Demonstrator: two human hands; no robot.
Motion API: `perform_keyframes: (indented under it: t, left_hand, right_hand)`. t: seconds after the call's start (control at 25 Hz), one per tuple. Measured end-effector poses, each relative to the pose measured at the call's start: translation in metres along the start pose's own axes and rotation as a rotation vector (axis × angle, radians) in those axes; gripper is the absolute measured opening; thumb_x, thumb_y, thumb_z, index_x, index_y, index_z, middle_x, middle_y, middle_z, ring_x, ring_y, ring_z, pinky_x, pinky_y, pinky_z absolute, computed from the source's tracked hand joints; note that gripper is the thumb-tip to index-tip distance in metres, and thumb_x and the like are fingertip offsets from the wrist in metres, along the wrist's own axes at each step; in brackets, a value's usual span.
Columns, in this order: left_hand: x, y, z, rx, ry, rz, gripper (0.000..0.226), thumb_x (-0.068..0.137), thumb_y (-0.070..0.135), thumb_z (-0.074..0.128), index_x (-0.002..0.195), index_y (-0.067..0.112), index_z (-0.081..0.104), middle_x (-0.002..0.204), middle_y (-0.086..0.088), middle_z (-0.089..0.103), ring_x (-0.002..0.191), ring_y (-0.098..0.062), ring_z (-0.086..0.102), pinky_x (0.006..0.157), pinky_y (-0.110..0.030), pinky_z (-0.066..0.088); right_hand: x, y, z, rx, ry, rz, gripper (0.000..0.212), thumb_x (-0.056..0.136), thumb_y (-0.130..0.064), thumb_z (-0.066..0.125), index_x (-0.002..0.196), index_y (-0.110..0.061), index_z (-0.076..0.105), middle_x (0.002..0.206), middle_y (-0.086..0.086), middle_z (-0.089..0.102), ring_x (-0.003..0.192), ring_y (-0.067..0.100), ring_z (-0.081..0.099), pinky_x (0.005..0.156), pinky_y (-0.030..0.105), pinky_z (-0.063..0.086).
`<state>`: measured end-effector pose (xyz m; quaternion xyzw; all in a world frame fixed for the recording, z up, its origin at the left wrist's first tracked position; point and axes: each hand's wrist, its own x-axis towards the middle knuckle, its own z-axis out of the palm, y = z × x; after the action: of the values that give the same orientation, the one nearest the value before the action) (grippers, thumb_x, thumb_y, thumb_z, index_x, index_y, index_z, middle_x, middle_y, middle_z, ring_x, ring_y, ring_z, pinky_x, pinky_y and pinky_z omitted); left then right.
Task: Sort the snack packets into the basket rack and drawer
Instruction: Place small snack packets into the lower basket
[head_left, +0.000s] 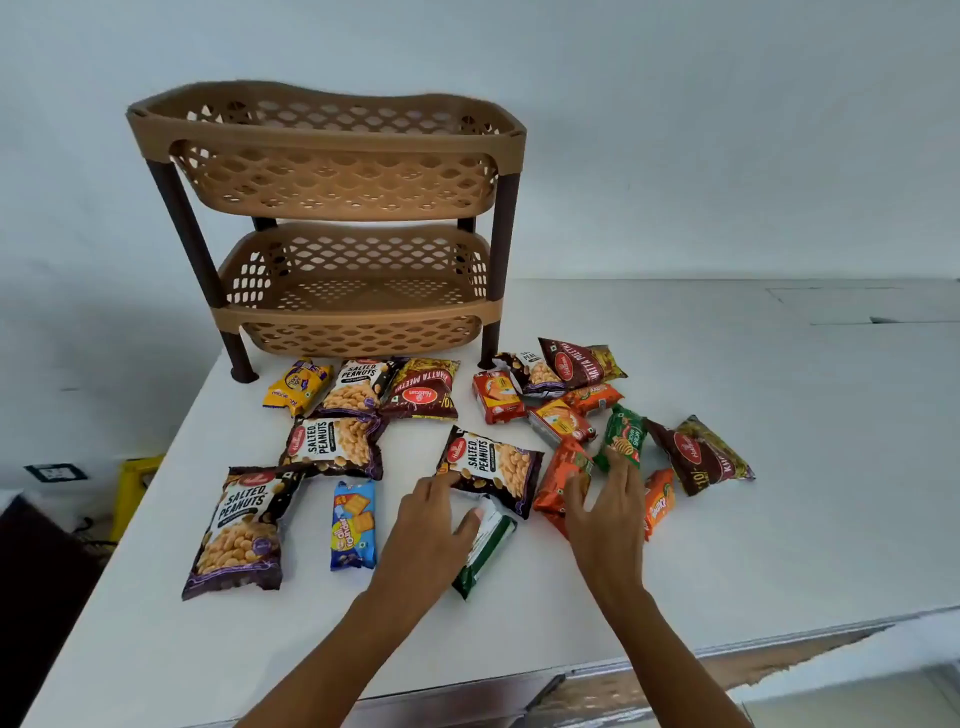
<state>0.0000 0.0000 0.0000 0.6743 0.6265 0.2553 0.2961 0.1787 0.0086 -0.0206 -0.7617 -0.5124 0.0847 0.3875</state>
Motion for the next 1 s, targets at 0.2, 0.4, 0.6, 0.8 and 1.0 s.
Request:
perform_keyframes:
  t: [0.2,0.4,0.6,0.8,1.0]
  left_hand:
    - [0.004,0.007,0.018,0.213,-0.049,-0.045,0.058,0.088,0.042,0.057,0.137,0.019,0.036,0.138,-0.001,0.042,0.122,-0.019,0.041,0.094,-0.029,0.04]
    - [0.008,0.016,0.025,0.358,-0.065,-0.151,0.057,0.083,0.047,0.059,0.13,0.021,0.041,0.126,-0.002,0.049,0.113,-0.019,0.05,0.083,-0.029,0.046]
    - [0.011,0.016,0.029,0.289,-0.004,-0.239,0.056,0.081,0.045,0.061,0.129,0.02,0.046,0.122,-0.003,0.052,0.11,-0.019,0.052,0.08,-0.031,0.048]
    - [0.01,0.013,0.021,0.219,0.038,-0.271,0.057,0.081,0.043,0.064,0.131,0.02,0.049,0.122,-0.003,0.057,0.109,-0.017,0.054,0.08,-0.027,0.044]
    - [0.014,0.01,0.003,0.099,0.113,-0.256,0.055,0.08,0.042,0.068,0.127,0.016,0.055,0.117,-0.003,0.062,0.1,-0.014,0.056,0.08,-0.027,0.048]
  right_hand:
    - [0.012,-0.002,-0.001,-0.033,-0.071,0.077,0.06,0.089,-0.035,0.059,0.133,0.001,0.041,0.133,0.018,0.044,0.122,0.03,0.044,0.096,0.038,0.044]
    - [0.024,-0.005,-0.004,-0.134,-0.212,0.127,0.08,0.086,-0.048,0.059,0.143,-0.004,0.025,0.137,0.018,0.036,0.122,0.029,0.044,0.092,0.035,0.044]
    - [0.028,-0.001,0.0,-0.068,-0.296,0.094,0.078,0.085,-0.045,0.06,0.143,-0.006,0.025,0.128,0.016,0.046,0.114,0.027,0.047,0.085,0.033,0.042]
    - [0.027,0.003,-0.003,0.007,-0.322,0.099,0.072,0.083,-0.044,0.063,0.139,-0.013,0.031,0.12,0.013,0.053,0.103,0.024,0.052,0.081,0.037,0.048]
    - [0.029,-0.011,-0.014,0.096,-0.331,0.115,0.069,0.082,-0.041,0.066,0.138,-0.017,0.034,0.115,0.008,0.059,0.101,0.023,0.056,0.075,0.033,0.049]
